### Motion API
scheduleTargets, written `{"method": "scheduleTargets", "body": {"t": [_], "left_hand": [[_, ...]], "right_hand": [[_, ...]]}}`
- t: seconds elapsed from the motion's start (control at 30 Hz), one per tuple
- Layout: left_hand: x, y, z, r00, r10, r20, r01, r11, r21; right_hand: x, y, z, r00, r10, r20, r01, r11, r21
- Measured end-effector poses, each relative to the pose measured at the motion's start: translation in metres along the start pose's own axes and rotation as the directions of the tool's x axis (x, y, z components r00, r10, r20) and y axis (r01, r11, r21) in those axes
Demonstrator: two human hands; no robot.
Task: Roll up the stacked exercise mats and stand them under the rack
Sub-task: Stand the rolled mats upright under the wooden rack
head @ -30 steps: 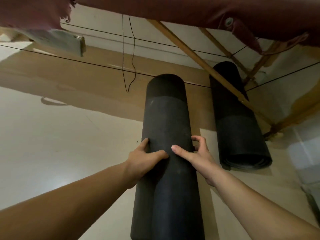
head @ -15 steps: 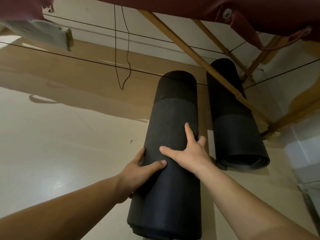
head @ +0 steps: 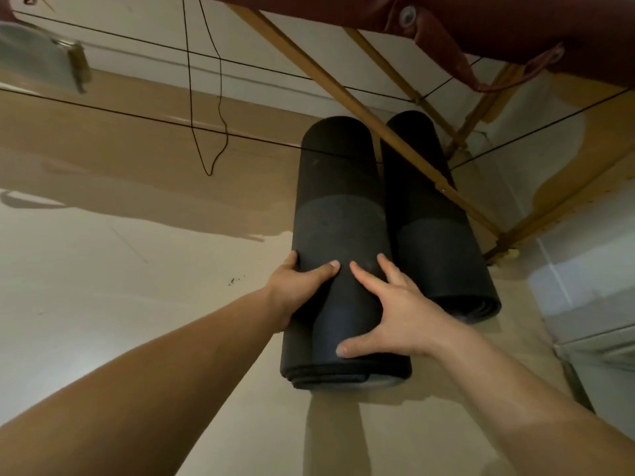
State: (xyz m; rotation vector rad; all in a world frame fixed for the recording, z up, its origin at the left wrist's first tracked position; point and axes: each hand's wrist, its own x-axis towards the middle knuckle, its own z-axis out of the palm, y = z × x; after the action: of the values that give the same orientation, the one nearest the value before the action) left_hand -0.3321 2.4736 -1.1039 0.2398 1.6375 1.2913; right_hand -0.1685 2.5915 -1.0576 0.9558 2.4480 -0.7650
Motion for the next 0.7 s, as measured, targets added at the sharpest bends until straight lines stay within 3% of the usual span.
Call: {"method": "scheduleTargets", "body": {"t": [0.1, 0.2, 0.27, 0.37, 0.47, 0.6, 0.7], "left_hand": [[-0.001, -0.013, -0.016, 0.997, -0.078, 0.022, 0.076, 0.994, 0.074], [-0.012, -0.031, -0.029, 0.977, -0.143, 0.157, 0.094, 0.954, 0.286], [-0.025, -0.048, -0.026, 0.977, -0.022, 0.213, -0.077, 0.893, 0.443], [-0.038, -0.074, -0.004, 0.946, 0.235, 0.223, -0.324, 0.707, 0.629], [-0.029, -0.081, 0.006, 0.942, 0.304, 0.140, -0.318, 0.682, 0.658], [0.000, -0.067, 0.000, 0.933, 0.317, 0.170, -0.349, 0.685, 0.639], [0.017, -0.051, 0.008, 0.937, 0.328, 0.122, -0.324, 0.680, 0.658]], "right_hand": [[0.004, 0.001, 0.007, 0.998, -0.022, -0.054, 0.021, 1.000, -0.017], [0.013, 0.017, 0.006, 1.000, -0.012, -0.022, 0.012, 1.000, 0.013], [0.020, 0.034, 0.005, 1.000, -0.012, -0.020, 0.013, 0.996, 0.086], [0.025, 0.046, 0.009, 0.997, -0.025, -0.070, 0.039, 0.980, 0.195], [0.025, 0.038, 0.014, 0.983, -0.031, -0.179, 0.064, 0.982, 0.179], [0.016, 0.016, -0.001, 0.918, -0.046, -0.393, 0.045, 0.999, -0.012], [0.016, 0.009, -0.004, 0.937, -0.061, -0.343, 0.025, 0.994, -0.107]]}}
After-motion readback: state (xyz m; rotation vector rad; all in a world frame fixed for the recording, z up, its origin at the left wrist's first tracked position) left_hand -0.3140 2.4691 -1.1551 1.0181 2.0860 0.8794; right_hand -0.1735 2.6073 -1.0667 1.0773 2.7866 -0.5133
